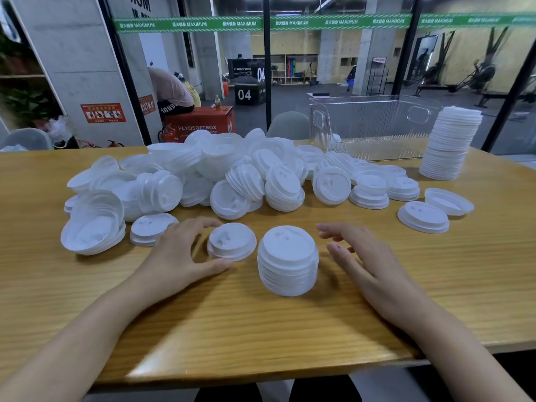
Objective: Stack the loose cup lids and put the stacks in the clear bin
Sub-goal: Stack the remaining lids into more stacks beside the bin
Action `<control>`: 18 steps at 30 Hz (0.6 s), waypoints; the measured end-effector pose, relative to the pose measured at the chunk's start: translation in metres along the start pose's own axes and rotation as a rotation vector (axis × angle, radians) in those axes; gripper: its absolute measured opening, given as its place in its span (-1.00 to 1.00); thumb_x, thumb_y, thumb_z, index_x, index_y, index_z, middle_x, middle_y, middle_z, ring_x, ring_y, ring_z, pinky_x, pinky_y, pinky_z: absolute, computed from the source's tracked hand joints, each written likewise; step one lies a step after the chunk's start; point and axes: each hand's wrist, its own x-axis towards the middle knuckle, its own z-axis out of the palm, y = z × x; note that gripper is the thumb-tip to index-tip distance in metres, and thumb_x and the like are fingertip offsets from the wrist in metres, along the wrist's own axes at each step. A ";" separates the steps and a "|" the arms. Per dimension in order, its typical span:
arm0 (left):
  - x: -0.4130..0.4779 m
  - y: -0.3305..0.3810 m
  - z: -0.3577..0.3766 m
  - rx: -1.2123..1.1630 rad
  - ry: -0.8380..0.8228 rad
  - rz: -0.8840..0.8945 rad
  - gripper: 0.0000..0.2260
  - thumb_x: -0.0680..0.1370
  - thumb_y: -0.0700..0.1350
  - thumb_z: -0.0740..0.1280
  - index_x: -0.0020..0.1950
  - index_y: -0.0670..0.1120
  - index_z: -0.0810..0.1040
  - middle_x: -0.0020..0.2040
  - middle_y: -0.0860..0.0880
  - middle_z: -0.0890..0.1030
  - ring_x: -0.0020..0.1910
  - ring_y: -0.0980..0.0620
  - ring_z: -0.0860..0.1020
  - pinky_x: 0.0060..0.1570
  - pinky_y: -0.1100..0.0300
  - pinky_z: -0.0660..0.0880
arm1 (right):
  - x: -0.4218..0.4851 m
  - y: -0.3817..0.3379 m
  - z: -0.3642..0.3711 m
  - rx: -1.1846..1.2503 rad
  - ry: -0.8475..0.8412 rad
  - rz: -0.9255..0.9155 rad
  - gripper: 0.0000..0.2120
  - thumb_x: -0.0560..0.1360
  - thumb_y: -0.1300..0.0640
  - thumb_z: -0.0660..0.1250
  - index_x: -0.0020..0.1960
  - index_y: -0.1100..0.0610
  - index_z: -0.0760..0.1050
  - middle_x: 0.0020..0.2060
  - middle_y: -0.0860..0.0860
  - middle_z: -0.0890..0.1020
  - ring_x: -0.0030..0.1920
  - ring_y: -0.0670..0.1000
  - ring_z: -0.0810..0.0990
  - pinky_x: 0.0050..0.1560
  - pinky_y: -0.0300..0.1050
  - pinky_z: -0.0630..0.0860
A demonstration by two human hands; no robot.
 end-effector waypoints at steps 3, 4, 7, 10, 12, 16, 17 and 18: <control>0.002 -0.004 0.004 0.016 0.005 0.013 -0.35 0.20 0.50 0.30 0.23 0.29 0.41 0.19 0.33 0.46 0.19 0.18 0.41 0.30 0.00 0.34 | 0.000 0.000 0.000 -0.001 0.001 0.001 -0.50 0.53 -0.30 0.04 0.32 -0.11 0.46 0.12 -0.27 0.56 0.25 -0.21 0.43 0.12 -0.48 0.31; 0.003 -0.003 0.005 0.014 0.007 0.019 -0.37 0.22 0.47 0.29 0.24 0.28 0.42 0.18 0.36 0.45 0.18 0.24 0.40 0.31 0.00 0.33 | 0.000 0.000 0.000 -0.002 0.001 0.001 -0.50 0.53 -0.30 0.04 0.32 -0.11 0.46 0.12 -0.27 0.56 0.24 -0.21 0.43 0.11 -0.49 0.31; 0.004 -0.002 0.007 0.013 0.003 0.029 -0.47 0.24 0.46 0.25 0.15 0.32 0.42 0.12 0.41 0.45 0.16 0.37 0.35 0.29 0.01 0.33 | 0.000 0.001 0.000 -0.005 -0.002 0.004 -0.51 0.53 -0.30 0.04 0.32 -0.11 0.46 0.11 -0.26 0.56 0.23 -0.22 0.44 0.10 -0.49 0.32; 0.002 0.002 0.007 -0.023 0.066 0.029 -0.55 0.27 0.47 0.31 0.07 0.31 0.46 0.11 0.38 0.48 0.17 0.31 0.40 0.22 0.12 0.37 | 0.000 0.000 0.000 -0.001 -0.007 0.013 -0.51 0.52 -0.31 0.04 0.32 -0.12 0.46 0.10 -0.25 0.57 0.23 -0.22 0.44 0.09 -0.49 0.32; 0.000 0.013 0.003 -0.157 0.151 0.007 -0.57 0.31 0.40 0.41 0.07 0.26 0.50 0.14 0.33 0.52 0.20 0.29 0.41 0.10 0.42 0.34 | 0.000 -0.001 0.000 0.001 -0.005 0.013 -0.52 0.52 -0.30 0.04 0.31 -0.14 0.45 0.10 -0.26 0.56 0.22 -0.23 0.44 0.08 -0.50 0.32; -0.005 0.044 0.000 -0.361 0.183 0.069 -0.59 0.33 0.36 0.44 0.11 0.25 0.56 0.16 0.25 0.57 0.20 0.37 0.43 0.05 0.61 0.24 | 0.000 -0.001 0.000 0.005 -0.002 0.015 -0.52 0.52 -0.31 0.04 0.31 -0.14 0.45 0.10 -0.26 0.57 0.23 -0.24 0.43 0.08 -0.51 0.31; -0.006 0.052 0.002 -0.367 0.150 0.104 -0.58 0.31 0.35 0.41 0.11 0.25 0.56 0.16 0.28 0.56 0.21 0.36 0.43 0.06 0.62 0.22 | 0.000 -0.001 0.000 0.015 0.003 0.016 -0.51 0.52 -0.30 0.04 0.31 -0.12 0.46 0.11 -0.26 0.57 0.23 -0.24 0.43 0.08 -0.51 0.31; -0.007 0.059 0.005 -0.363 0.116 0.134 -0.58 0.29 0.33 0.38 0.10 0.25 0.56 0.16 0.33 0.55 0.23 0.36 0.42 0.08 0.61 0.21 | 0.000 -0.001 0.000 0.024 0.010 0.016 -0.50 0.52 -0.29 0.05 0.32 -0.10 0.47 0.11 -0.25 0.57 0.22 -0.24 0.43 0.07 -0.52 0.32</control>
